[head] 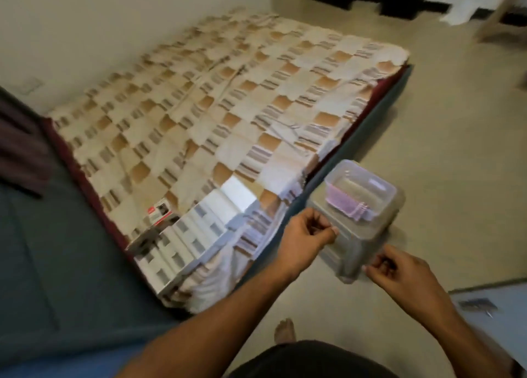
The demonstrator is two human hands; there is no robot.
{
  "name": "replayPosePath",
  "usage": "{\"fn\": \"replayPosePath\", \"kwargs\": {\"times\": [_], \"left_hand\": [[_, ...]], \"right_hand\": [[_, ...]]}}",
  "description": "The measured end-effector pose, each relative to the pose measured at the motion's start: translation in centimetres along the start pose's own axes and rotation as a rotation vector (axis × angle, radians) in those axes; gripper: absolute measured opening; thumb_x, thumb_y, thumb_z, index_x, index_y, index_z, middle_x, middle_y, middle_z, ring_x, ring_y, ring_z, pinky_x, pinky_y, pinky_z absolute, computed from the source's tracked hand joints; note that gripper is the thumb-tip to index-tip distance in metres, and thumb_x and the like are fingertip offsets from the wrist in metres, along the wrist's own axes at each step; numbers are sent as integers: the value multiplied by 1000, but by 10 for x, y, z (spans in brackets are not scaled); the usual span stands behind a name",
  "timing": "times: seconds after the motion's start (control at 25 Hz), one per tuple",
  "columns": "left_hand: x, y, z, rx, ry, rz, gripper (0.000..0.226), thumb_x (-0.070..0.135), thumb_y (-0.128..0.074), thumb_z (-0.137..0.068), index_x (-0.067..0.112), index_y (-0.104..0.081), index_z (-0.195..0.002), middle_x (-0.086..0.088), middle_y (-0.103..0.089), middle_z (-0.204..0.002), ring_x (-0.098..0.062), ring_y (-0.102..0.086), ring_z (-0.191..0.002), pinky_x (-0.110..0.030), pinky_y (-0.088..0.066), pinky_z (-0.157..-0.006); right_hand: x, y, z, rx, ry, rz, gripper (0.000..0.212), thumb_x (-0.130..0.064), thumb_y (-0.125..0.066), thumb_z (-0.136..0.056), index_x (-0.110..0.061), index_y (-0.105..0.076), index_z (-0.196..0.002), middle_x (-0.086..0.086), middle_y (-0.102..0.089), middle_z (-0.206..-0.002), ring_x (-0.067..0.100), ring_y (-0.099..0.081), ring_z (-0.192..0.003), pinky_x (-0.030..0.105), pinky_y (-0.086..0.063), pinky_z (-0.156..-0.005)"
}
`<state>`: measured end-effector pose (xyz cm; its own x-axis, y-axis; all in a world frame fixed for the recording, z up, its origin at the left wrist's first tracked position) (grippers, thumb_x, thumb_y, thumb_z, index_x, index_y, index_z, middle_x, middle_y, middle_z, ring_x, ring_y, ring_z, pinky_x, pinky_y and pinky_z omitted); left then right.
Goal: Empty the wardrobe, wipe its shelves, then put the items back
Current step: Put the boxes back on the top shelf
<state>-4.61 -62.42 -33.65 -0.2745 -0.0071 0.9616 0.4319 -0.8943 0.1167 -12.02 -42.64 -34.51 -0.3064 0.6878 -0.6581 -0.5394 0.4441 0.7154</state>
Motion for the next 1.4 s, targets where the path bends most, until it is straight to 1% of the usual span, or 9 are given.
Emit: {"fn": "replayPosePath", "kwargs": {"times": [0.16,0.28,0.52,0.6,0.68,0.88,1.0,1.16,1.4], "left_hand": [[-27,96,3,189,74,3,12,16,-72,-90,8,-64,-92,-5,-70,-84,-22,-69,-81,-35,-60,-73],[-41,132,0,287,149,49,13,17,-71,-91,8,-64,-95,-3,-71,-87,-22,-72,-81,-42,-62,-76],[-47,169,-26,447,221,92,13,11,-70,-91,3,-62,-97,-12,-69,-90,-20,-71,-78,-29,-59,-69],[-48,181,-36,505,262,92,12,11,-69,-91,5,-62,-97,-12,-70,-90,-22,-72,-78,-37,-61,-71],[-58,191,-47,557,344,142,12,12,-69,-92,5,-62,-98,-15,-72,-92,-30,-73,-83,-43,-60,-74],[-99,196,-45,696,630,450,16,14,-67,-95,6,-61,-107,-19,-75,-100,-29,-72,-82,-32,-54,-66],[-136,192,-41,730,748,639,12,14,-64,-96,7,-62,-106,-19,-74,-95,-24,-66,-75,-29,-46,-60],[-180,195,-61,706,957,921,25,31,-56,-102,8,-66,-102,-9,-69,-94,-20,-64,-80,-27,-51,-62],[-261,216,-124,747,1163,1059,64,62,-69,-83,6,-59,-114,-13,-66,-100,-27,-64,-84,-37,-56,-73]], "right_hand": [[-79,-69,-50,-231,167,-9,17,-30,-77,-85,-29,-61,-80,-8,-64,-72,1,-61,-71,15,-44,-58],[-112,-92,-85,-324,228,22,15,-35,-76,-86,-30,-61,-84,-10,-64,-75,2,-61,-73,19,-50,-62],[-151,-118,-151,-512,344,59,14,-30,-74,-88,-31,-61,-87,-10,-65,-78,-2,-62,-78,16,-50,-65],[-161,-125,-174,-576,357,77,12,-30,-74,-88,-31,-61,-89,-11,-66,-81,-1,-62,-79,18,-52,-67],[-170,-133,-202,-644,363,101,12,-29,-73,-88,-29,-62,-90,-10,-65,-83,3,-63,-80,16,-51,-68],[-178,-155,-254,-749,376,128,12,-26,-74,-88,-25,-63,-92,-9,-64,-86,3,-60,-80,12,-42,-64],[-167,-180,-272,-812,260,70,13,-28,-74,-88,-24,-64,-94,-4,-65,-83,9,-64,-79,19,-46,-68],[-131,-229,-299,-862,-103,-64,18,-26,-74,-89,-15,-64,-101,9,-71,-87,24,-72,-76,28,-53,-61],[-92,-298,-342,-710,-487,-205,35,-23,-76,-88,-6,-61,-115,11,-68,-95,21,-67,-73,25,-50,-50]]}}
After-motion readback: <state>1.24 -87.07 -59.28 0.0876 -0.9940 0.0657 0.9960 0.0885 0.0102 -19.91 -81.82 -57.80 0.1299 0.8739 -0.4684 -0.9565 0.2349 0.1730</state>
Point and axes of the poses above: each hand's wrist, its own z-axis away from the middle knuckle, its own y-axis out of the back of the hand, x = y × z, the point moved 6 cm from there along -z, towards the middle knuckle
